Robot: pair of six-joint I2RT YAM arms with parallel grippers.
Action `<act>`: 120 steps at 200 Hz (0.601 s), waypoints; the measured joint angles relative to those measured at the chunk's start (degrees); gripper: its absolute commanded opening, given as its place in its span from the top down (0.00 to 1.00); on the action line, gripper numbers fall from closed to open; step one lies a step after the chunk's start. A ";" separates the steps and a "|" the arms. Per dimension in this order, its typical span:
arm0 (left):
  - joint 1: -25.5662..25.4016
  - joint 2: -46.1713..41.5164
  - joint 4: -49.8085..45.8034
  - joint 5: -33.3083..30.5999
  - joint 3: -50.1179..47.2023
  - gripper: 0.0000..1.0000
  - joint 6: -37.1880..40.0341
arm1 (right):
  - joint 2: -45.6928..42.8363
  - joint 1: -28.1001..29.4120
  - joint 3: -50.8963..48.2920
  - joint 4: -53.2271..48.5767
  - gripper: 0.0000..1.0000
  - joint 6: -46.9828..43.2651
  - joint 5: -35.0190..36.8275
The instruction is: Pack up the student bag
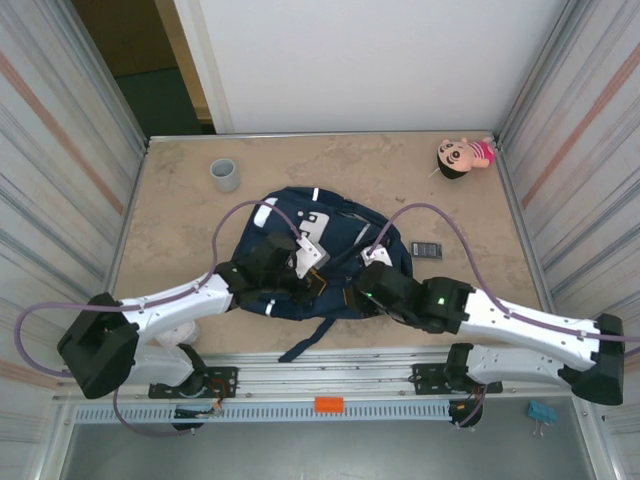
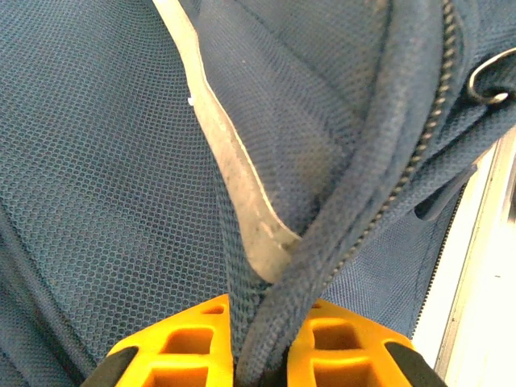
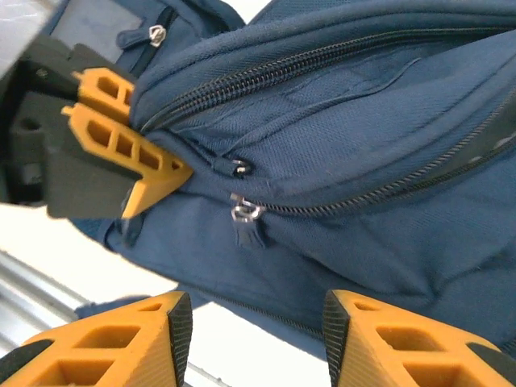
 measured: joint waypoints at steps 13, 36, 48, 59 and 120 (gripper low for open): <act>0.00 -0.17 -0.02 0.09 0.00 1.00 -0.42 | 1.66 0.00 -1.33 3.28 0.52 0.96 0.90; 0.04 -0.24 -0.24 0.20 0.00 1.00 -1.14 | 4.59 0.00 -2.43 6.88 0.52 2.16 3.10; 0.04 -0.24 -0.28 0.24 0.00 1.00 -1.44 | 6.23 -0.17 -2.40 8.28 0.53 2.47 4.09; 0.07 -0.24 -0.35 0.44 0.00 1.00 -1.66 | 7.67 -0.48 -2.40 9.29 0.55 2.47 4.39; 0.44 -0.22 -1.77 0.74 0.74 1.00 -1.86 | 11.89 -1.22 0.28 6.71 0.87 3.80 9.64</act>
